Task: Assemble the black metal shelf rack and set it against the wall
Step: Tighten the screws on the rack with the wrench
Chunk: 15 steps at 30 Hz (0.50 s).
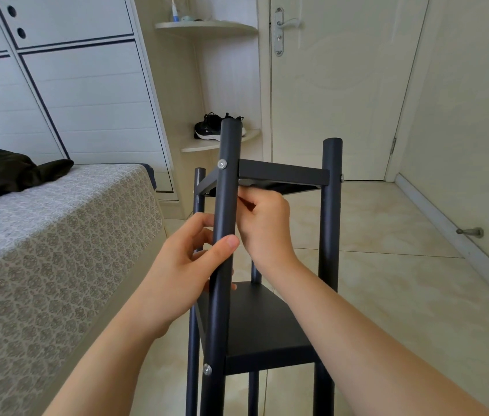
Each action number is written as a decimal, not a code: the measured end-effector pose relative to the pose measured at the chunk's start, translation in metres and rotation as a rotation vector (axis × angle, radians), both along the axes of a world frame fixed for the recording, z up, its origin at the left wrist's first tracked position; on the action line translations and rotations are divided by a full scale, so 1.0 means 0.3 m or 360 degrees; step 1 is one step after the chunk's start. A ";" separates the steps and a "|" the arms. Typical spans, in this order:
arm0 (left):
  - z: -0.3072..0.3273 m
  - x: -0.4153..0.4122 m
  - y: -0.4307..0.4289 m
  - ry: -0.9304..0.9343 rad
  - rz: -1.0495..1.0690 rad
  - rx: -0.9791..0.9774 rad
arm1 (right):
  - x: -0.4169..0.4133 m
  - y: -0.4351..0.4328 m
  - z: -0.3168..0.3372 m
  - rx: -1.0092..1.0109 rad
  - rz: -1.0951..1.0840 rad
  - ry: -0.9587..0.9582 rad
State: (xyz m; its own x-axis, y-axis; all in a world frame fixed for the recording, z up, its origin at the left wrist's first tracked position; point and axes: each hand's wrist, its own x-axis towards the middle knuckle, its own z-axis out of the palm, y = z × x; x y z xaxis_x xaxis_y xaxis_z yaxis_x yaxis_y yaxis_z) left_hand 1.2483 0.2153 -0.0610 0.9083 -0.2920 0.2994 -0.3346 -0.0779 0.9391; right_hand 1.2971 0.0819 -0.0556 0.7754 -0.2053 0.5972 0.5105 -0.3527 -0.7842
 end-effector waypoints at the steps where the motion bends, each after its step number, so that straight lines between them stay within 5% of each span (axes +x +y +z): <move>1: -0.001 0.000 0.001 -0.0002 0.0000 0.0000 | 0.001 0.004 -0.004 0.0004 -0.0009 0.0001; 15: -0.012 0.018 -0.001 -0.0002 0.0125 0.0008 | -0.068 -0.099 -0.021 -0.0196 0.0019 0.0176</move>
State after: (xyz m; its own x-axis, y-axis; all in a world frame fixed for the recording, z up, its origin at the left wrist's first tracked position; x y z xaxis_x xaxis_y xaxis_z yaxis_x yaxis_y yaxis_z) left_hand 1.2538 0.2149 -0.0646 0.9281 -0.2213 0.2995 -0.3287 -0.1088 0.9382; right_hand 1.2766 0.0523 -0.0618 0.8397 -0.1265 0.5282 0.4282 -0.4439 -0.7871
